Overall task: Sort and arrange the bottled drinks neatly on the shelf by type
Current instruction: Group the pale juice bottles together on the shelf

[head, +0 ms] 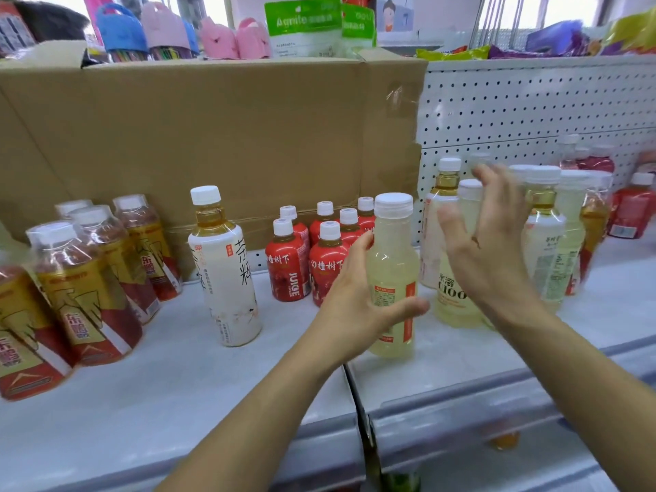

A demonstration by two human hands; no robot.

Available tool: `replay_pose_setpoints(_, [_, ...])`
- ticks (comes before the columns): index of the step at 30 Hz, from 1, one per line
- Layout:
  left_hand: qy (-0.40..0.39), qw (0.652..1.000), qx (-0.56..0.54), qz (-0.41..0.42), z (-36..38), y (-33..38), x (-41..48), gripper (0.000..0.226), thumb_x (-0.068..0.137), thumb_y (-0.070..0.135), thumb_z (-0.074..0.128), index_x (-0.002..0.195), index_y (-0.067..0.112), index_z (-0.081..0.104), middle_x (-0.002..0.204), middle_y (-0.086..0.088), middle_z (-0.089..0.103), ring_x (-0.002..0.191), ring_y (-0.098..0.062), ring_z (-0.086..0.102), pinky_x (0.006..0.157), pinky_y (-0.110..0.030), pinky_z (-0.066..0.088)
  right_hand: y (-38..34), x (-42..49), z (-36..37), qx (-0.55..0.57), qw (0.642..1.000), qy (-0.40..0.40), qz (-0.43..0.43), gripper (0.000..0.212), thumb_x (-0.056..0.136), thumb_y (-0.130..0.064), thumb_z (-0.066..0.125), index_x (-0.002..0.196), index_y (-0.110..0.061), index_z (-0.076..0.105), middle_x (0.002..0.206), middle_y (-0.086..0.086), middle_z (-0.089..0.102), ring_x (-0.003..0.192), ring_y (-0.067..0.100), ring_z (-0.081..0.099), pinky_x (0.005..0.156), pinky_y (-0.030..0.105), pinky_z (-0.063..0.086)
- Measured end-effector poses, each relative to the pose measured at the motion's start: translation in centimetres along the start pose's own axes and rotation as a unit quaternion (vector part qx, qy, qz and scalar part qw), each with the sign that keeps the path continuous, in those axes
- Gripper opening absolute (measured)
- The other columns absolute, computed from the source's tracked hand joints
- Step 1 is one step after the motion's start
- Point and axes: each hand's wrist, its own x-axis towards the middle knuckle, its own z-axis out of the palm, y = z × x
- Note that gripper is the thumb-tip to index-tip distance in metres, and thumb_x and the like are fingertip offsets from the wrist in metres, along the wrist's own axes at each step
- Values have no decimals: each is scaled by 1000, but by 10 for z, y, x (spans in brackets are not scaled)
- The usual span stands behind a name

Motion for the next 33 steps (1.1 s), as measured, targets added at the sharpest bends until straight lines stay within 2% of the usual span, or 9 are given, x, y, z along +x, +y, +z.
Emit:
replay_pose_setpoints(2, [15, 1000, -3, 10, 5, 2, 8, 84, 77, 49, 80, 142, 42, 27, 140, 12, 50, 127, -8, 51, 108, -41, 45, 0, 21, 0, -46, 997, -42, 41, 57, 98, -20, 52, 149, -7, 30, 155, 12, 25, 144, 28, 22, 119, 40, 18])
replay_pose_setpoints(6, [4, 1000, -5, 25, 6, -3, 13, 65, 83, 46, 75, 130, 51, 30, 134, 8, 52, 123, -10, 54, 105, -44, 48, -3, 36, -5, -57, 986, -121, 103, 58, 100, -17, 50, 152, -12, 23, 155, 10, 24, 138, 28, 34, 112, 39, 29])
replay_pose_setpoints(11, [-18, 999, -22, 28, 3, -3, 15, 72, 84, 41, 76, 140, 34, 32, 132, 10, 55, 121, -7, 56, 105, -41, 49, -9, 29, -10, -44, 984, -139, 99, 50, 97, -27, 62, 139, -15, 38, 127, 6, 59, 115, 26, 59, 101, 45, 47])
replay_pose_setpoints(14, [-15, 999, -29, 23, 0, -4, 11, 65, 86, 34, 76, 136, 35, 34, 125, 13, 58, 114, -1, 58, 101, -37, 51, -11, 21, -19, -18, 986, -136, 93, 48, 95, -31, 64, 136, -18, 43, 121, 2, 62, 108, 21, 61, 97, 45, 49])
replay_pose_setpoints(17, [-3, 999, -34, 14, -4, -7, 7, 64, 85, 29, 78, 134, 36, 37, 118, 16, 61, 106, 3, 61, 95, -33, 53, -8, 9, -29, 20, 990, -111, 80, 50, 94, -34, 65, 139, -23, 45, 119, -7, 60, 104, 11, 59, 92, 31, 50])
replay_pose_setpoints(20, [9, 1000, -27, 10, -2, -9, 4, 78, 77, 29, 84, 138, 35, 35, 121, 19, 60, 109, 3, 61, 93, -27, 51, 2, -16, -29, 58, 986, -120, 98, 60, 90, -32, 70, 141, -30, 38, 112, -22, 53, 99, -7, 54, 82, 13, 44])
replay_pose_setpoints(23, [17, 999, -33, 8, 2, -11, 2, 87, 75, 28, 85, 142, 37, 30, 124, 21, 58, 113, 4, 58, 92, -22, 47, 15, -41, -22, 48, 977, -152, 139, 71, 84, -39, 75, 142, -30, 34, 126, -13, 53, 113, 8, 55, 98, 37, 49])
replay_pose_setpoints(25, [23, 999, -39, 7, 4, -10, 1, 84, 78, 26, 84, 140, 40, 29, 126, 19, 58, 115, 3, 57, 95, -25, 47, 18, -44, -21, 57, 974, -157, 156, 71, 83, -41, 75, 141, -29, 35, 128, -7, 56, 115, 15, 57, 100, 45, 50])
replay_pose_setpoints(33, [76, 995, -56, 23, 13, 14, -16, 79, 79, 30, 82, 141, 31, 33, 120, 17, 60, 113, -4, 61, 99, -44, 52, 14, -47, -42, 121, 980, -132, 91, 64, 83, -34, 77, 136, -28, 42, 118, -14, 56, 106, 4, 58, 91, 34, 56])
